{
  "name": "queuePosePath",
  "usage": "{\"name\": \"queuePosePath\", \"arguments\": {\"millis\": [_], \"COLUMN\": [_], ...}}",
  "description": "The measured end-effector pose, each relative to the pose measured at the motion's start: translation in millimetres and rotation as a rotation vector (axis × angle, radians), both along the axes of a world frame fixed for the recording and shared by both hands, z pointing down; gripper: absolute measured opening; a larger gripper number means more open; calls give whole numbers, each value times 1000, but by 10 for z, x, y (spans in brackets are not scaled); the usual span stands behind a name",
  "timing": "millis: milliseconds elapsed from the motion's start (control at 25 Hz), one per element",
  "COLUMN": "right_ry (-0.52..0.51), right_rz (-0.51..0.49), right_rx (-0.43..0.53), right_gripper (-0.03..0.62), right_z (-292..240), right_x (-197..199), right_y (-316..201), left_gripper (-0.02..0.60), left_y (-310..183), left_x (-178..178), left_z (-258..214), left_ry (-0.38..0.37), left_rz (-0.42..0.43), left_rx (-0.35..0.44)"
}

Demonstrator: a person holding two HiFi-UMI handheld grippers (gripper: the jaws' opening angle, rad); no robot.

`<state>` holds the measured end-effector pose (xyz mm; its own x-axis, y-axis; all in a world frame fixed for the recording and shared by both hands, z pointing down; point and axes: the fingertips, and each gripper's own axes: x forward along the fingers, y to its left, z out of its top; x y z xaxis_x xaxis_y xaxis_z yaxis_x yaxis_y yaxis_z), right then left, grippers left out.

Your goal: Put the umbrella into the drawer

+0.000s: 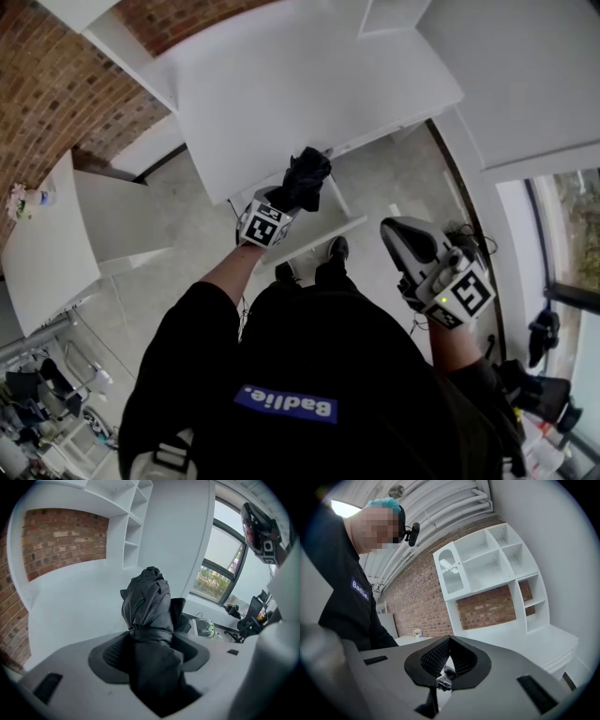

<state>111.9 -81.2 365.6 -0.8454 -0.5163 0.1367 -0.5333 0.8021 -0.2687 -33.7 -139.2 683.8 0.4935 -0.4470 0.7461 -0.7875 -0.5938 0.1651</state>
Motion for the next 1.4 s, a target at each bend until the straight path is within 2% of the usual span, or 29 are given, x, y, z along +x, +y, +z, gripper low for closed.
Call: {"name": "queuePosePath", "arguments": {"millis": [360,600,840,1040,1160,1400], "right_ry": [46,74,102,132,139,142], "right_rz": [3,-17,-15,1,0,8], "right_rx": [-25,-56,-97,-127,-136,-159], "right_gripper": [29,29,29,28,29,29], "right_z": [118,281,454,610,649,726], "right_x": [61,69,171,310,323,415], "right_y": [-128,-207,-262,-324,-352,-397], "left_gripper": [262,264,264,265,265,267], "left_y": [186,210,152,95,132,167], "left_x": [50,10,-40,-21,-46,78], "left_z": [628,1062,1536,1904,2026,2249], "left_ry": [-41,-97,-156,-173,-202,-206], "left_rz": [17,0,-4,-25,-40,-34], "left_rx": [-108,-168,-212,-246,-280,-311]}}
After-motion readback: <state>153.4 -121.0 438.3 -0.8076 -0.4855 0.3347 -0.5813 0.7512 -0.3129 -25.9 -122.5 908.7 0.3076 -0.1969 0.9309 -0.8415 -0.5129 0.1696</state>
